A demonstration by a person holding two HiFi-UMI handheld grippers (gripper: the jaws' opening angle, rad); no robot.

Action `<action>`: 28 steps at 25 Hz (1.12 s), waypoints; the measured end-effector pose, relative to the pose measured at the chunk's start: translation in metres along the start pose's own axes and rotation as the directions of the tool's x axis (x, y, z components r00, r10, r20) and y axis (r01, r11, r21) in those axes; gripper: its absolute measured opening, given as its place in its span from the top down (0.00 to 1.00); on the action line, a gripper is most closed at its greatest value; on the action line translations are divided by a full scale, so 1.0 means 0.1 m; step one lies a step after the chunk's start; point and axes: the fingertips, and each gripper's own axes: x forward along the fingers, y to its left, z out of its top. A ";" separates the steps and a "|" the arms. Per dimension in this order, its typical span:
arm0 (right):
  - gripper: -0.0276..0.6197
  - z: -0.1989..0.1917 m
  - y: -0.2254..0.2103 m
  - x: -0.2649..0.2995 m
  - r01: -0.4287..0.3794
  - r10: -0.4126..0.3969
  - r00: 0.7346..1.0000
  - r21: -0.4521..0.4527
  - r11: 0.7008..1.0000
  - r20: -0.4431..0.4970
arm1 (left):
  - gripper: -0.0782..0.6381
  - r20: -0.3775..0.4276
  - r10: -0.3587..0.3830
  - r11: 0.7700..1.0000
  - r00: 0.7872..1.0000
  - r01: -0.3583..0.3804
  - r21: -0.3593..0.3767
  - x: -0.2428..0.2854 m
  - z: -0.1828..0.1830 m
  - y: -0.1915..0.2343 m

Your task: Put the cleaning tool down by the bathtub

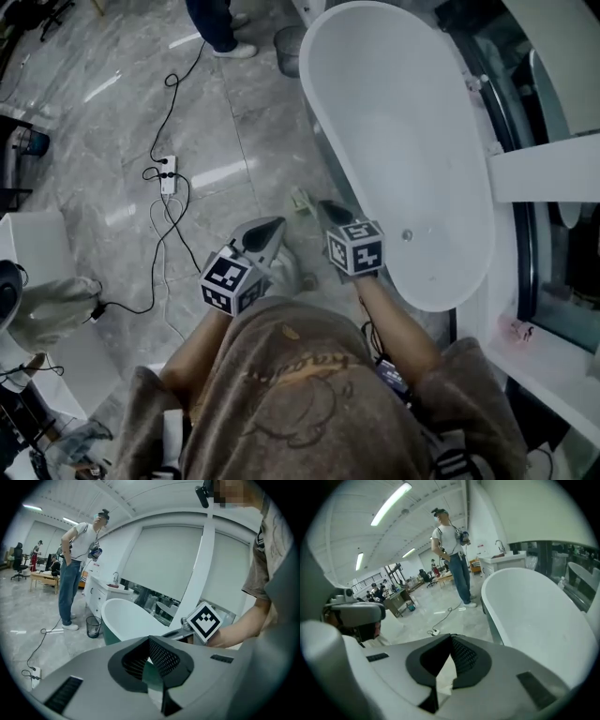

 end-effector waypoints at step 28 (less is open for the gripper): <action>0.95 1.08 1.11 -2.16 -0.176 0.299 0.830 -0.287 0.942 0.471 | 0.89 0.237 -0.056 0.972 0.970 -0.001 0.233 -0.81 1.10 -0.83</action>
